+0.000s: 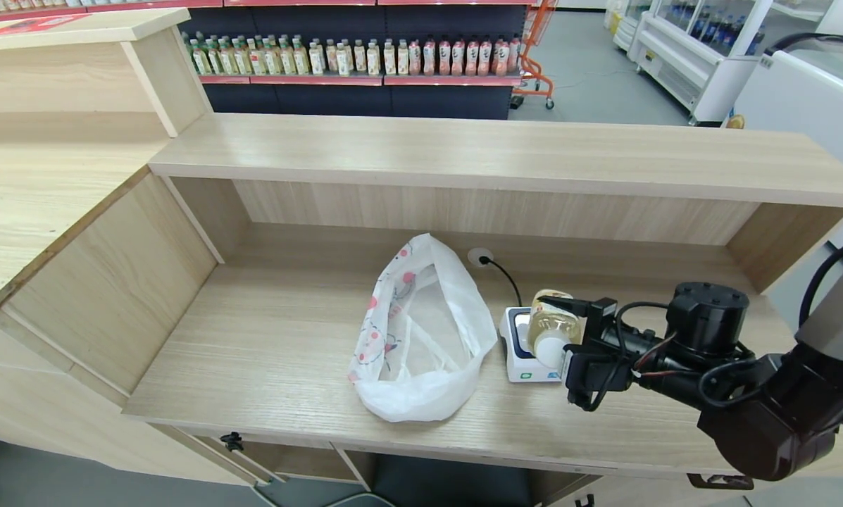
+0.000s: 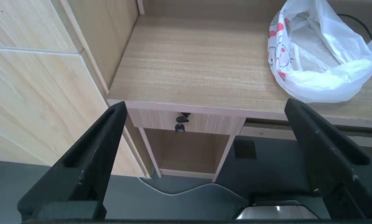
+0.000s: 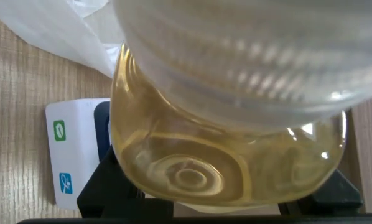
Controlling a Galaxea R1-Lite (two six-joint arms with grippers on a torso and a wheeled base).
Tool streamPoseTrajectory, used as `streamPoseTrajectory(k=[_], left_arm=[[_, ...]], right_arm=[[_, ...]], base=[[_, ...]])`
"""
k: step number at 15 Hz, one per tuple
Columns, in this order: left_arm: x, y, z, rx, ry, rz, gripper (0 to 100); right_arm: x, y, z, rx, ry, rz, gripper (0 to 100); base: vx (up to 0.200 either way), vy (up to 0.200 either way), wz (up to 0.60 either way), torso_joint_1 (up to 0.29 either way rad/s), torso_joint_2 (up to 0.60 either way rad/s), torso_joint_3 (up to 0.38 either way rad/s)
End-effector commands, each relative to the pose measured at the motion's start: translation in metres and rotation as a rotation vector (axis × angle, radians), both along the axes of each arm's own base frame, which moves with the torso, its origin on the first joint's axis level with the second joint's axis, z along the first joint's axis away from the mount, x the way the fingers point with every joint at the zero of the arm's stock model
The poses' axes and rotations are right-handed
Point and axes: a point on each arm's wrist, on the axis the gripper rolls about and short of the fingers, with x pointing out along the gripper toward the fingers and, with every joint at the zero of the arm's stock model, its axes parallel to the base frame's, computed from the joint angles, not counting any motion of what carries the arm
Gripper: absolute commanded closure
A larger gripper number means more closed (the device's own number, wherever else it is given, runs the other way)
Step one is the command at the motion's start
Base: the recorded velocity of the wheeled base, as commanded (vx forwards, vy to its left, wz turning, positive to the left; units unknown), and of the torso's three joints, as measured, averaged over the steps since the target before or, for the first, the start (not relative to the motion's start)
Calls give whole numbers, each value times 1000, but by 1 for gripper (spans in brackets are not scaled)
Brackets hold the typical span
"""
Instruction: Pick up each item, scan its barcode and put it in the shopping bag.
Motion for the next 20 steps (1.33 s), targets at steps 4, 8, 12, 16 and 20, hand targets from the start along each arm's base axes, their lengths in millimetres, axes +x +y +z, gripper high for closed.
streamPoseTrajectory(k=[4, 8, 12, 16, 20], left_arm=[[0, 0, 0, 0, -1, -1, 0], [0, 0, 0, 0, -1, 1, 0], [0, 0, 0, 0, 1, -1, 0], [0, 0, 0, 2, -1, -1, 0], [0, 0, 0, 2, -1, -1, 0]], right_arm=[[10, -4, -19, -2, 19, -3, 100], [15, -2, -23, 3, 14, -2, 100], [16, -1, -27, 6, 23, 0, 100], [17, 2, -33, 23, 5, 5, 100], [5, 22, 10, 190, -43, -55, 100]], base=[[0, 0, 0, 0, 0, 0], [0, 0, 0, 0, 0, 0], [0, 0, 0, 0, 0, 0], [0, 0, 0, 0, 0, 0], [0, 0, 0, 0, 0, 0]])
